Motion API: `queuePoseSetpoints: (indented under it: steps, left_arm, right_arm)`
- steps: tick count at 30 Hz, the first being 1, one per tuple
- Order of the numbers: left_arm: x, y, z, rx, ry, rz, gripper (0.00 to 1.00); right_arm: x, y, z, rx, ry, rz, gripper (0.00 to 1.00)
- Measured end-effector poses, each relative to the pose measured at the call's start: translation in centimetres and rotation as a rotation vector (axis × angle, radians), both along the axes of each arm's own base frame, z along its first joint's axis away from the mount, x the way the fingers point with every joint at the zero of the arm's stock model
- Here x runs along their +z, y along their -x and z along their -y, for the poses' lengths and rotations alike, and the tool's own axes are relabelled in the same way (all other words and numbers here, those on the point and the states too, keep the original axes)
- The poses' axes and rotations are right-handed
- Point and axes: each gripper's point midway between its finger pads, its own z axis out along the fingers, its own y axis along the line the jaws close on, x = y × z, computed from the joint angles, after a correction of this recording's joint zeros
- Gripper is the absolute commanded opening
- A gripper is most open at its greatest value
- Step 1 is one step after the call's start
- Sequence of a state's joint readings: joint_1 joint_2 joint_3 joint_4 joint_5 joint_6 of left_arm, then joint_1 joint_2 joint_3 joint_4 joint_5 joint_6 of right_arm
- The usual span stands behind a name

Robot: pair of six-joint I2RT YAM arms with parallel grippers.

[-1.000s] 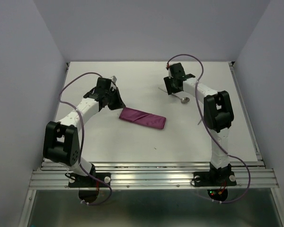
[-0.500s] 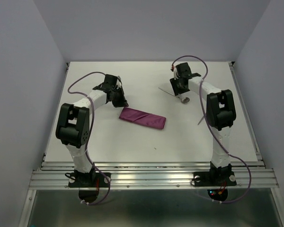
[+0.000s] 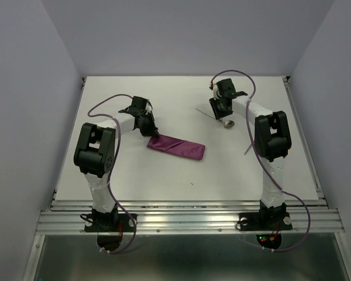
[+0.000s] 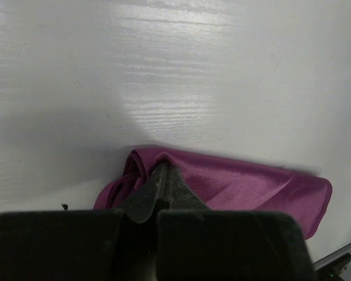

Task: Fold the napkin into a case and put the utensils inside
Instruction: Pick up the spoon from the center of the board.

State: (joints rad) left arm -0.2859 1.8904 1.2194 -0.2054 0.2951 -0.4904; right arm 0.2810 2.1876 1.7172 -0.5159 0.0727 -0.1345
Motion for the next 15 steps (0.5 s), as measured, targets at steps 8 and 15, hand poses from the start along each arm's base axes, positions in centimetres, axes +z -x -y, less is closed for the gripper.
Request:
queuePoseSetpoints:
  steps: [8, 15]
  left_arm:
    - [-0.9, -0.3, 0.1, 0.014, 0.005, -0.006, 0.0]
    - [-1.1, -0.6, 0.2, 0.034, 0.014, 0.001, 0.0]
  right_arm:
    - [-1.2, 0.7, -0.6, 0.0, -0.054, -0.025, 0.45]
    - [-1.2, 1.3, -1.1, 0.023, -0.1, -0.038, 0.43]
